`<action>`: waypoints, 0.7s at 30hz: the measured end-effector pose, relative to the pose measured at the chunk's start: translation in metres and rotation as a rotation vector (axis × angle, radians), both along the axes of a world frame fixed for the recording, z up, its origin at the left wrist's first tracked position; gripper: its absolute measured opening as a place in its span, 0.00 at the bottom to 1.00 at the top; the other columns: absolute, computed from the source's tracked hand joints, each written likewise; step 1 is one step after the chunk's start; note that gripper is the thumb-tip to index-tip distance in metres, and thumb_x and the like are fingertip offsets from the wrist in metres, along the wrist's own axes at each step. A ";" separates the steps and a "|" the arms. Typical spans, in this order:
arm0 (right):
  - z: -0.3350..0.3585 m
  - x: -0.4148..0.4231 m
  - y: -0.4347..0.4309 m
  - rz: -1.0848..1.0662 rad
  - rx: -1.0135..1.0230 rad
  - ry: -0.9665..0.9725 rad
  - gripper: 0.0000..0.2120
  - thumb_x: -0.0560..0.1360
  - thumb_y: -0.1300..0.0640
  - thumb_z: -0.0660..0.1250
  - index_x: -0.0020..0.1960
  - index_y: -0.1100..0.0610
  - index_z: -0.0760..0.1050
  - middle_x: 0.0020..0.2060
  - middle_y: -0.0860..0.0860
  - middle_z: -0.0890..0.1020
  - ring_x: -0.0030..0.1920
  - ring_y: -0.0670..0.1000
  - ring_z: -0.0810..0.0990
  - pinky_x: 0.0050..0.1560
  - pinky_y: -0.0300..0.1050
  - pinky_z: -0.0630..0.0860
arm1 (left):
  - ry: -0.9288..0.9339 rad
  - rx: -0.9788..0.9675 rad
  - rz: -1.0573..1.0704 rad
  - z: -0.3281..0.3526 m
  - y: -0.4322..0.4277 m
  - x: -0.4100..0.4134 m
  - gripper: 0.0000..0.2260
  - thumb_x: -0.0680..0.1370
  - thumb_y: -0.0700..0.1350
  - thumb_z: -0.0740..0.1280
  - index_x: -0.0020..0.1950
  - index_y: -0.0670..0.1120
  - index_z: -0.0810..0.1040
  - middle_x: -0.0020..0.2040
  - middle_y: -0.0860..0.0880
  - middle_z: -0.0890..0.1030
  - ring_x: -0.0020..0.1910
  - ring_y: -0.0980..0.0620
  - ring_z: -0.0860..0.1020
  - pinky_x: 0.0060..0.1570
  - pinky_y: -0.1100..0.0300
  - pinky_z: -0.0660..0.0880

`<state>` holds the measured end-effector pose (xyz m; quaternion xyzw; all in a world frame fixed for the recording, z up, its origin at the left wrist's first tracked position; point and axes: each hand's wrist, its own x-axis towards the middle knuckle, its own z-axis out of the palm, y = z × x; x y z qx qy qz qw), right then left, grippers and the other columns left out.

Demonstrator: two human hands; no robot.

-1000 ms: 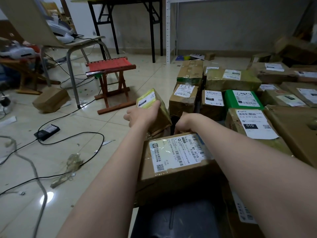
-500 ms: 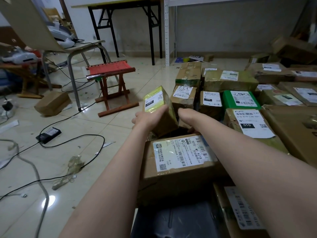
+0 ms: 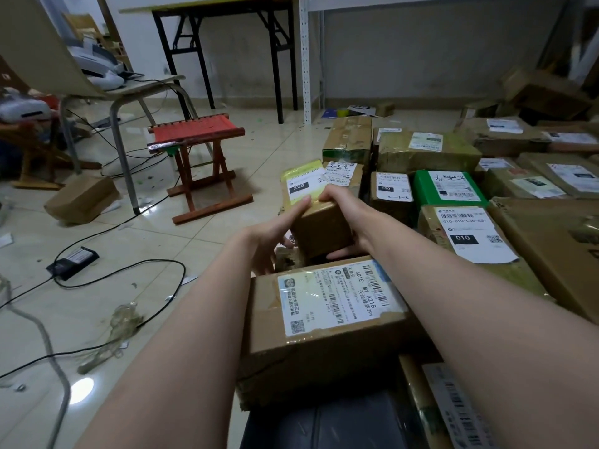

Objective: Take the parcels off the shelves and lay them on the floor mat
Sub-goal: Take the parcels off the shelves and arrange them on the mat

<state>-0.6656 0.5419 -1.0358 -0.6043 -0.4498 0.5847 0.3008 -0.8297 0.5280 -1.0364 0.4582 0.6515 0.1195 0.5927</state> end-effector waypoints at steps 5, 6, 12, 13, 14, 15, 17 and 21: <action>0.001 0.019 0.002 -0.173 0.087 0.097 0.21 0.69 0.39 0.64 0.54 0.52 0.75 0.43 0.56 0.85 0.45 0.57 0.84 0.39 0.53 0.83 | 0.042 0.053 -0.229 0.001 0.004 0.014 0.54 0.58 0.78 0.59 0.80 0.56 0.53 0.78 0.44 0.60 0.73 0.36 0.65 0.59 0.46 0.75; 0.001 0.026 0.002 -0.225 0.107 0.189 0.21 0.69 0.39 0.64 0.54 0.52 0.75 0.44 0.56 0.84 0.46 0.57 0.84 0.38 0.52 0.83 | 0.077 0.047 -0.277 0.000 0.004 0.015 0.54 0.58 0.77 0.61 0.80 0.57 0.52 0.79 0.46 0.58 0.73 0.37 0.64 0.62 0.45 0.73; 0.003 0.079 -0.002 -0.529 0.145 0.466 0.22 0.68 0.37 0.65 0.53 0.51 0.76 0.49 0.56 0.83 0.51 0.58 0.82 0.40 0.55 0.83 | 0.324 -0.020 -0.388 0.002 0.005 0.018 0.58 0.51 0.74 0.72 0.76 0.51 0.64 0.71 0.40 0.69 0.68 0.39 0.71 0.69 0.42 0.69; 0.002 0.087 -0.004 -0.553 0.129 0.474 0.22 0.68 0.37 0.66 0.54 0.51 0.75 0.51 0.56 0.82 0.51 0.58 0.81 0.42 0.55 0.83 | 0.346 -0.040 -0.385 0.003 0.006 0.021 0.56 0.51 0.73 0.72 0.75 0.51 0.66 0.70 0.39 0.70 0.68 0.38 0.72 0.68 0.41 0.70; 0.001 0.092 -0.006 -0.567 0.117 0.490 0.23 0.68 0.37 0.66 0.55 0.51 0.75 0.52 0.56 0.82 0.52 0.58 0.81 0.43 0.55 0.82 | 0.364 -0.066 -0.379 0.004 0.007 0.025 0.54 0.51 0.72 0.72 0.74 0.51 0.67 0.70 0.39 0.70 0.68 0.38 0.72 0.67 0.41 0.71; 0.000 0.097 -0.007 -0.575 0.110 0.514 0.23 0.68 0.37 0.66 0.55 0.51 0.75 0.52 0.56 0.82 0.52 0.58 0.81 0.44 0.55 0.82 | 0.385 -0.086 -0.362 0.003 0.009 0.031 0.53 0.53 0.72 0.72 0.73 0.50 0.67 0.71 0.39 0.69 0.69 0.38 0.71 0.68 0.41 0.70; 0.002 0.102 -0.008 -0.577 0.115 0.537 0.22 0.69 0.37 0.66 0.54 0.51 0.74 0.52 0.57 0.81 0.51 0.58 0.81 0.44 0.55 0.82 | 0.478 -0.054 -0.309 -0.004 0.016 0.045 0.49 0.60 0.69 0.73 0.75 0.48 0.64 0.74 0.40 0.67 0.71 0.38 0.69 0.68 0.44 0.68; 0.010 0.114 -0.007 -0.524 0.179 0.515 0.22 0.70 0.37 0.66 0.56 0.51 0.74 0.53 0.57 0.80 0.53 0.58 0.80 0.42 0.53 0.82 | 0.640 0.053 -0.229 -0.021 0.037 0.072 0.36 0.72 0.67 0.68 0.72 0.46 0.69 0.59 0.44 0.76 0.49 0.45 0.76 0.46 0.53 0.73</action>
